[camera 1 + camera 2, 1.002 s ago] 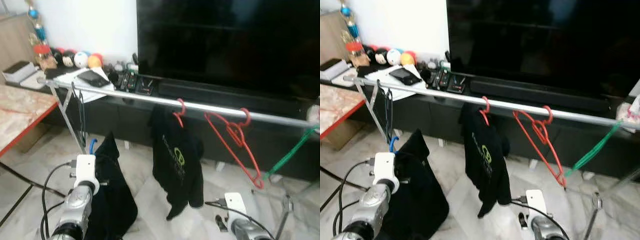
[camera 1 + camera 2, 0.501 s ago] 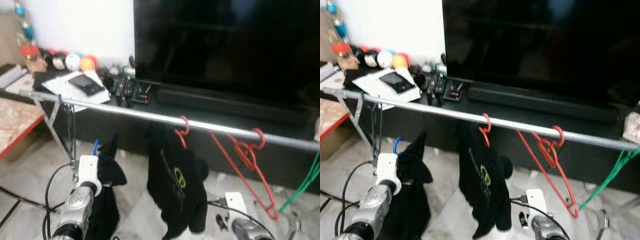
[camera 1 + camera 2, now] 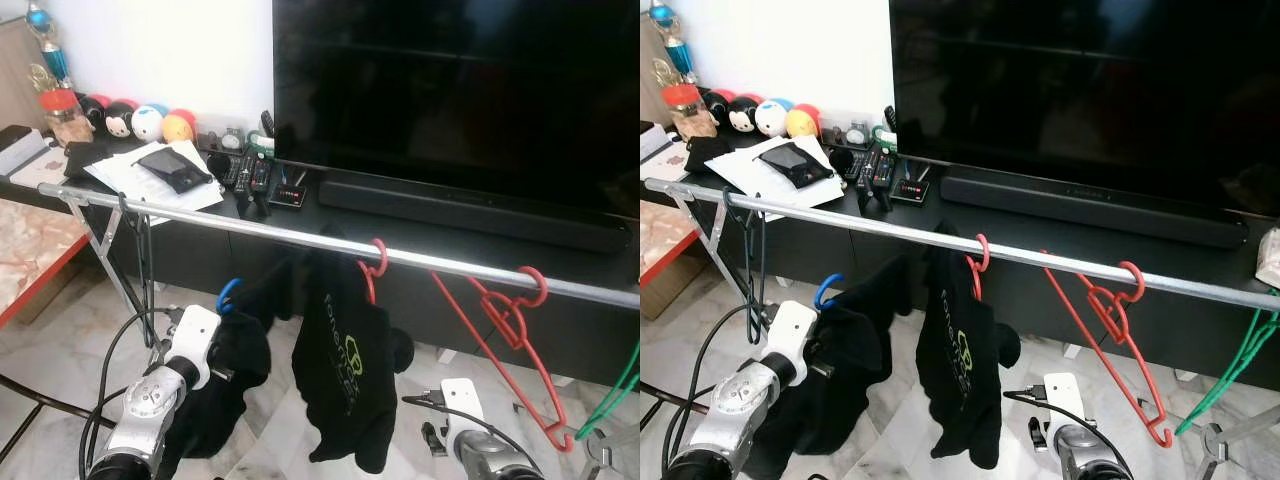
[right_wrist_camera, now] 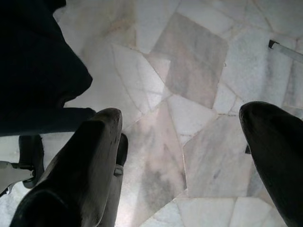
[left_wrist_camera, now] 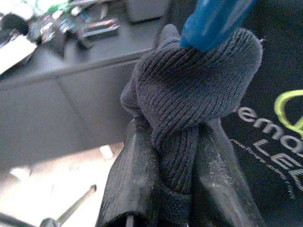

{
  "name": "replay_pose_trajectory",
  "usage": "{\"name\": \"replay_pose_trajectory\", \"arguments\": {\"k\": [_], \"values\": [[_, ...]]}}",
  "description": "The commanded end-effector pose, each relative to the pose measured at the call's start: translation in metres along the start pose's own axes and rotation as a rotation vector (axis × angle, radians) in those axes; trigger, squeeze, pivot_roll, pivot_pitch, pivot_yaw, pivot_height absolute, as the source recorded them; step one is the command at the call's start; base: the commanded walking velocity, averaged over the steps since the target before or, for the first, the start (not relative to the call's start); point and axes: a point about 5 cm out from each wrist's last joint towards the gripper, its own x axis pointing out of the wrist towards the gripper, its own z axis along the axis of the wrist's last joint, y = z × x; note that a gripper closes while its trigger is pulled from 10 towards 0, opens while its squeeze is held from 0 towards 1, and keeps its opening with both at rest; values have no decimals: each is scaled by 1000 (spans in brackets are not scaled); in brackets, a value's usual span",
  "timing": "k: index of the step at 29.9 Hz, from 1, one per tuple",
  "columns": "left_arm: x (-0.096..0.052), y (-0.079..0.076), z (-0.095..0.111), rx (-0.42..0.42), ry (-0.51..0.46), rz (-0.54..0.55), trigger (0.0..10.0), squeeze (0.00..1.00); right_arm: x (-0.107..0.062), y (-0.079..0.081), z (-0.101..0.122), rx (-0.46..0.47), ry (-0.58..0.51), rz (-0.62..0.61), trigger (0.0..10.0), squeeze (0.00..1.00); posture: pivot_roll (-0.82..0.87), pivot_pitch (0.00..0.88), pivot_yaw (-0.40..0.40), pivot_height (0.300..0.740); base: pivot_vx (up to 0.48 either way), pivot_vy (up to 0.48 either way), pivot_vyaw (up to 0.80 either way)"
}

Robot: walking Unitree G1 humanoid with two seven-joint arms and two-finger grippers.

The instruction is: Hang hanger

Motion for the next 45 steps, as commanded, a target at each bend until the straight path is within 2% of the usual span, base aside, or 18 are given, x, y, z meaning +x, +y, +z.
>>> {"name": "replay_pose_trajectory", "arguments": {"k": [1,3,9,13,23,39,45], "values": [[2,4,13,45,-34,-18,10000,0,0,-3,-1,-7,5,-7,10000,0,51,0,-56,740,0,0,0],[4,8,18,44,-51,5,10000,0,0,-3,-1,-8,5,-6,10000,0,51,0,-56,740,0,0,0],[20,32,33,-10,-63,233,10000,0,0,-3,-1,-9,5,-6,10000,0,51,0,-56,740,0,0,0],[23,36,36,-71,-75,281,10000,0,0,-3,-1,-10,6,-11,10000,0,44,0,-60,740,0,0,0],[23,31,34,-88,-84,291,10000,0,0,-5,-2,-13,9,-11,10000,0,41,0,-63,740,0,0,0],[19,28,32,-82,-100,270,10000,0,0,-5,0,-17,5,-11,10000,0,45,0,-63,740,323,0,0],[17,25,34,-85,-123,231,10000,0,0,-4,1,-19,4,-10,10000,0,46,0,-63,740,201,0,0]]}}
